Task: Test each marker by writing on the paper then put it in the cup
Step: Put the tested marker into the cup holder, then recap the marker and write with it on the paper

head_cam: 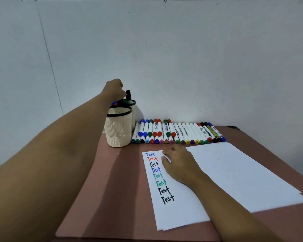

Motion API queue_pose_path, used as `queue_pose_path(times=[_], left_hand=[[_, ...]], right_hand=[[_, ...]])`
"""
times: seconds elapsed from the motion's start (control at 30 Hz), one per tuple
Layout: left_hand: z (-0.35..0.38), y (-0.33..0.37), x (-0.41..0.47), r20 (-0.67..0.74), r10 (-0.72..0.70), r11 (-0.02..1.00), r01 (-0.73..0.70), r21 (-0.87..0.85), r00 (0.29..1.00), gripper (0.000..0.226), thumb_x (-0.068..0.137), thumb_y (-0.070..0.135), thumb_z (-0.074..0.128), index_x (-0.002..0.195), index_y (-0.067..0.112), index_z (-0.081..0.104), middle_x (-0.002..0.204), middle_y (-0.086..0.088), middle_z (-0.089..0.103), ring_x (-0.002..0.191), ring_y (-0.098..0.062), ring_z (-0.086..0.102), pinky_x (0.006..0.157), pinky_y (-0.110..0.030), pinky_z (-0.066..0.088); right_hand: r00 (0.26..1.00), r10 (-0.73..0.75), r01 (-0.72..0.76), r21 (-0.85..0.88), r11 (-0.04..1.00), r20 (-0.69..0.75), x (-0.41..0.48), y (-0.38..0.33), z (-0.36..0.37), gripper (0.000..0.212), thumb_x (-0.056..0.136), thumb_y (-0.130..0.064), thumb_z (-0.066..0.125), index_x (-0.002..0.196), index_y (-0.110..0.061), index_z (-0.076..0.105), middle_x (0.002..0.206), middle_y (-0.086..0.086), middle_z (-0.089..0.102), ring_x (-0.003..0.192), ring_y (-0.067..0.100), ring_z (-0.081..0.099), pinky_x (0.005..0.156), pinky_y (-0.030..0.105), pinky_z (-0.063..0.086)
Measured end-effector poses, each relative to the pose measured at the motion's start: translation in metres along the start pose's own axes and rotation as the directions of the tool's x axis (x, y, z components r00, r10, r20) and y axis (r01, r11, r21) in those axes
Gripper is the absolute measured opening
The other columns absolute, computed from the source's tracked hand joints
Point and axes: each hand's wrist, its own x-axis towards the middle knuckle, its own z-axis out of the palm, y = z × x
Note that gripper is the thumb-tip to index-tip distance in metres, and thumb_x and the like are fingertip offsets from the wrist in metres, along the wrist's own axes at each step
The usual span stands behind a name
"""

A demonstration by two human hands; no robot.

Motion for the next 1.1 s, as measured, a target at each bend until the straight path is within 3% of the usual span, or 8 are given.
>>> queue_pose_path(times=[0.1, 0.43, 0.57, 0.7, 0.87, 0.93, 1.03, 1.1], left_hand=[[0.004, -0.002, -0.004, 0.002, 0.028, 1.0, -0.028, 0.004, 1.0, 0.037, 0.088, 0.006, 0.053, 0.124, 0.002, 0.052, 0.133, -0.014, 0.047, 0.12, -0.027, 0.045, 0.088, -0.028, 0.037], [0.005, 0.017, -0.083, -0.107, 0.296, 0.944, -0.308, -0.118, 0.949, 0.025, 0.093, 0.017, 0.049, 0.114, 0.009, 0.061, 0.105, -0.005, 0.065, 0.087, -0.012, 0.055, 0.077, -0.023, 0.043], [0.032, 0.009, -0.133, -0.038, 0.371, 0.919, -0.372, -0.13, 0.928, 0.024, 0.094, 0.019, 0.048, 0.111, 0.01, 0.063, 0.1, -0.001, 0.066, 0.082, -0.014, 0.058, 0.075, -0.027, 0.048], [0.067, -0.009, -0.164, 0.145, 0.335, 0.942, -0.327, -0.075, 0.931, 0.029, 0.095, 0.023, 0.046, 0.115, 0.01, 0.063, 0.109, -0.005, 0.065, 0.094, -0.017, 0.057, 0.079, -0.024, 0.042], [0.081, -0.02, -0.17, 0.35, 0.321, 0.945, -0.325, -0.048, 0.88, 0.039, 0.098, 0.033, 0.038, 0.131, 0.016, 0.051, 0.137, -0.002, 0.05, 0.125, -0.015, 0.044, 0.107, -0.035, 0.032], [0.082, -0.021, -0.171, 0.392, 0.294, 0.95, -0.313, -0.017, 0.872, 0.042, 0.099, 0.034, 0.037, 0.134, 0.015, 0.048, 0.143, -0.003, 0.044, 0.131, -0.016, 0.039, 0.11, -0.032, 0.029], [0.084, -0.022, -0.17, 0.407, 0.286, 0.949, -0.314, 0.002, 0.867, 0.043, 0.099, 0.035, 0.035, 0.135, 0.014, 0.046, 0.145, -0.004, 0.04, 0.133, -0.016, 0.036, 0.111, -0.031, 0.027], [0.084, -0.022, -0.169, 0.403, 0.287, 0.95, -0.312, -0.003, 0.869, 0.043, 0.099, 0.035, 0.035, 0.135, 0.013, 0.046, 0.145, -0.004, 0.041, 0.132, -0.016, 0.037, 0.109, -0.03, 0.027]], right_hand=[[1.0, 0.004, -0.004, 0.011, 1.0, 0.0, 0.0, 0.0, 0.0, 0.041, 0.099, -0.032, 0.038, 0.135, -0.017, 0.051, 0.137, 0.003, 0.047, 0.126, 0.019, 0.038, 0.103, 0.033, 0.035], [1.0, 0.012, -0.012, 0.012, 1.0, -0.001, 0.0, 0.0, 0.001, 0.041, 0.099, -0.031, 0.039, 0.134, -0.017, 0.052, 0.136, 0.004, 0.048, 0.125, 0.021, 0.039, 0.101, 0.033, 0.035], [1.0, 0.008, -0.008, 0.005, 1.0, -0.004, -0.001, -0.001, -0.001, 0.04, 0.099, -0.03, 0.04, 0.133, -0.016, 0.054, 0.136, 0.005, 0.049, 0.125, 0.022, 0.041, 0.101, 0.033, 0.036], [1.0, 0.005, -0.006, -0.017, 1.0, -0.025, -0.002, -0.002, 0.0, 0.039, 0.099, -0.03, 0.04, 0.131, -0.015, 0.055, 0.134, 0.006, 0.051, 0.124, 0.022, 0.042, 0.1, 0.034, 0.037], [1.0, 0.0, 0.002, -0.098, 0.995, 0.03, 0.001, -0.008, -0.003, 0.04, 0.099, -0.03, 0.038, 0.131, -0.012, 0.053, 0.132, 0.008, 0.049, 0.122, 0.024, 0.042, 0.098, 0.036, 0.039], [0.998, -0.01, 0.015, -0.089, 0.996, 0.06, 0.003, -0.009, -0.009, 0.034, 0.098, -0.029, 0.039, 0.118, -0.011, 0.059, 0.121, 0.007, 0.054, 0.114, 0.026, 0.048, 0.091, 0.036, 0.042], [0.998, 0.065, -0.065, 0.046, 0.997, 0.011, 0.016, -0.005, -0.021, 0.029, 0.098, -0.026, 0.041, 0.086, -0.01, 0.061, 0.085, 0.003, 0.06, 0.082, 0.022, 0.058, 0.071, 0.031, 0.043], [0.988, 0.138, -0.136, 0.035, 0.99, -0.065, 0.038, 0.004, -0.025, 0.028, 0.097, -0.023, 0.042, 0.088, -0.008, 0.063, 0.086, 0.005, 0.062, 0.08, 0.022, 0.057, 0.071, 0.032, 0.042]])
